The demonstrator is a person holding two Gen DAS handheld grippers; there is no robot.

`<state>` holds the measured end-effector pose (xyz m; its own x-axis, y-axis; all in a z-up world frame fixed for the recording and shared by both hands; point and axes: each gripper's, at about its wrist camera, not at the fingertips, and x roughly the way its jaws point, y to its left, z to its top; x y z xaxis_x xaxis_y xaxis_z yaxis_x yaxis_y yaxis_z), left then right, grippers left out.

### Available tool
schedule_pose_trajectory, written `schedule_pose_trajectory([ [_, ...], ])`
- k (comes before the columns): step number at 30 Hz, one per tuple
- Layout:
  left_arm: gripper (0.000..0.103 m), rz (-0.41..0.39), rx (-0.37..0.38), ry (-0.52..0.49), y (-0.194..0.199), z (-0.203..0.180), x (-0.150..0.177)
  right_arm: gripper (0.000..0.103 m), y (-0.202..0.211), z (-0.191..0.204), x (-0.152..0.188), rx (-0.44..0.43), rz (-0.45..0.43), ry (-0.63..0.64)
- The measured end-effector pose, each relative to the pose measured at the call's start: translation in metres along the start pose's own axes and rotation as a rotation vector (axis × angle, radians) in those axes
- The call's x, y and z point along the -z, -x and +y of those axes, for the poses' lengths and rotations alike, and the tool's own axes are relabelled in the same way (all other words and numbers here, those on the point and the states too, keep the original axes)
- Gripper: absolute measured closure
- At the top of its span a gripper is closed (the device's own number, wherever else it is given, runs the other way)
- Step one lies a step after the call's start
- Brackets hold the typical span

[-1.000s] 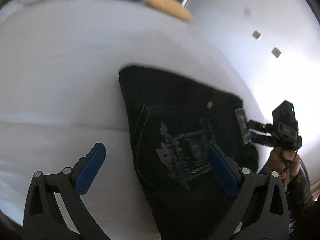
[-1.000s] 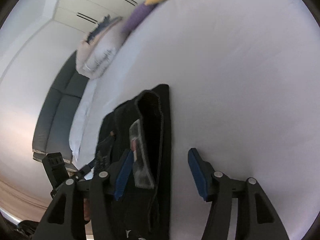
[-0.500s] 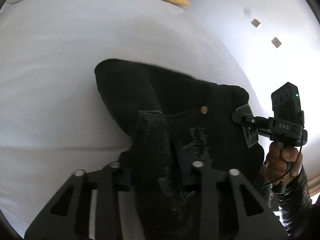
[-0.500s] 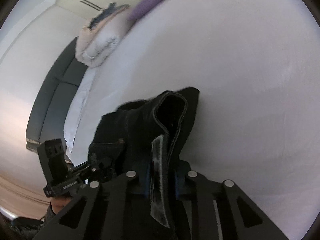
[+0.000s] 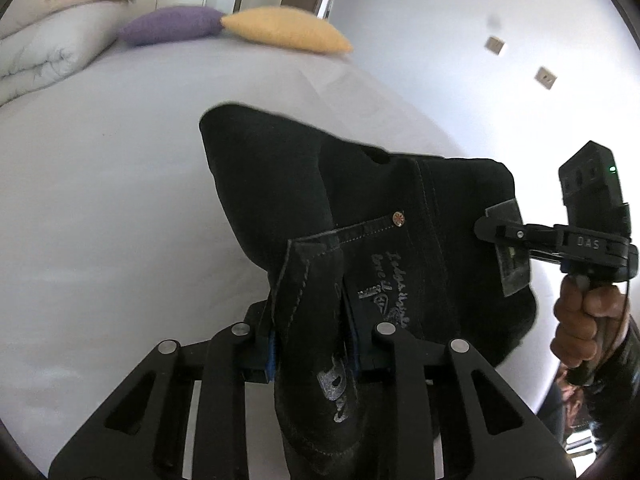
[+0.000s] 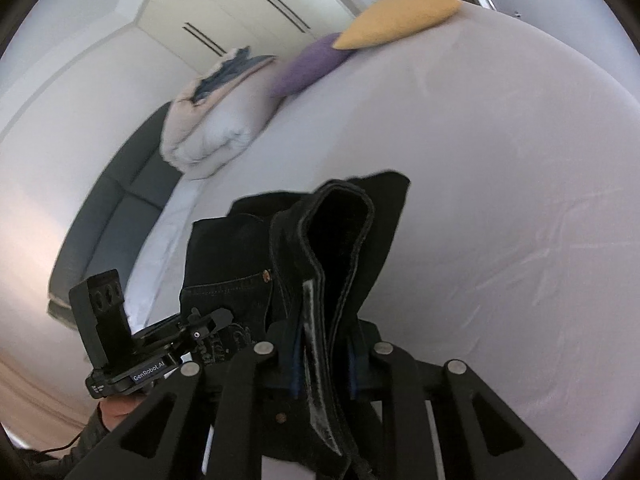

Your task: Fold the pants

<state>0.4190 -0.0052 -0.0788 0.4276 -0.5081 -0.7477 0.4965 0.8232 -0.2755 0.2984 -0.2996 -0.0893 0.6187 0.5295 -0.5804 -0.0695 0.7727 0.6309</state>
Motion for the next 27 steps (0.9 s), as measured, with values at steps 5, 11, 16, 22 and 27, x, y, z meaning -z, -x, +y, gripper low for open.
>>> schedule_pose_trajectory([
  [5,0.072,0.06,-0.029,0.025,-0.055,0.019,-0.003,0.082,-0.037,-0.054,-0.001,0.069,0.057,-0.081],
  [11,0.053,0.018,-0.015,0.048,-0.059,0.035,0.012,0.077,-0.039,-0.085,0.012,-0.031,0.014,-0.116],
  [16,0.044,-0.036,-0.049,0.027,-0.039,0.038,0.036,0.063,-0.021,-0.086,0.019,-0.03,-0.015,-0.154],
  [22,0.041,-0.183,-0.222,-0.073,0.024,0.017,0.084,0.044,0.044,-0.049,0.05,0.197,-0.152,-0.072],
  [27,0.0,-0.481,-0.372,-0.149,0.124,-0.024,0.119,0.023,0.109,0.022,0.09,0.319,-0.36,0.116],
])
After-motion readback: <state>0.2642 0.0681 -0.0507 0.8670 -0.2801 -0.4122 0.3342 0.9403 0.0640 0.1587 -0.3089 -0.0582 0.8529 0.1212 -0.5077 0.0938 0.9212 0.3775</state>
